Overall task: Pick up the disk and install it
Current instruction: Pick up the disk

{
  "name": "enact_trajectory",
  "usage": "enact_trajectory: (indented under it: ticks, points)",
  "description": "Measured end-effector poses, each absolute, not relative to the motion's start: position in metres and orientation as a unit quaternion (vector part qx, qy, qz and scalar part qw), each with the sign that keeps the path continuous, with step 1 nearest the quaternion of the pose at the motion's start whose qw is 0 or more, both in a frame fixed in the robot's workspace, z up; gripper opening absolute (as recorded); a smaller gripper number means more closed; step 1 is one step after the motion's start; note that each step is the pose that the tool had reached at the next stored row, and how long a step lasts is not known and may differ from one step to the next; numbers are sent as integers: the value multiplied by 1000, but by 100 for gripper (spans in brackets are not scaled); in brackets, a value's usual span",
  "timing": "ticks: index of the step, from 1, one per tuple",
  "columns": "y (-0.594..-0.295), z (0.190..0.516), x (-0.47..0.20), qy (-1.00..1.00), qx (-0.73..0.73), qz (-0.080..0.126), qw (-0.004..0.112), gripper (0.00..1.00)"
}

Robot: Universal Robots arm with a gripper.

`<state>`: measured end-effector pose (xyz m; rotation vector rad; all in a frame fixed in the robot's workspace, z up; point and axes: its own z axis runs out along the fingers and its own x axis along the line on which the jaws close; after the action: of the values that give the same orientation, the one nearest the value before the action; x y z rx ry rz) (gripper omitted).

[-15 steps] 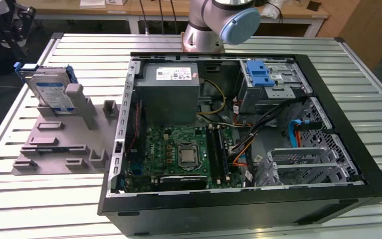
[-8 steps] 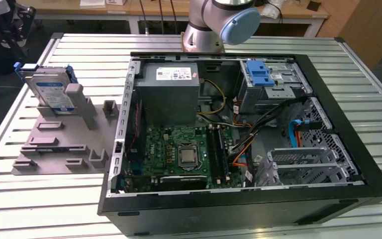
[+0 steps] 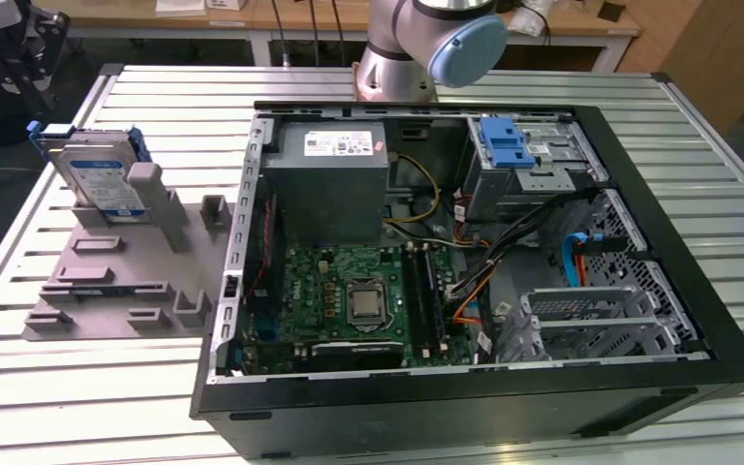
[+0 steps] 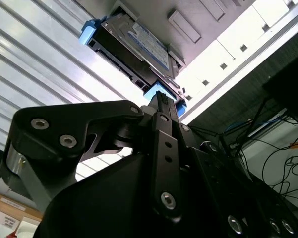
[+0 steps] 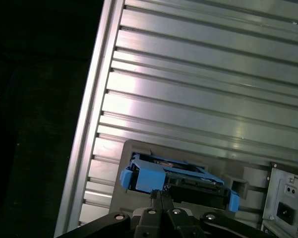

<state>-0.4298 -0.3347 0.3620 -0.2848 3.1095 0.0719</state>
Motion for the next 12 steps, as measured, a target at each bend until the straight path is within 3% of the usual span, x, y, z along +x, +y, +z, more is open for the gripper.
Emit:
enact_trajectory:
  ticks: [12]
  points:
    - [-335,362,-430,994,-104,23,9,11]
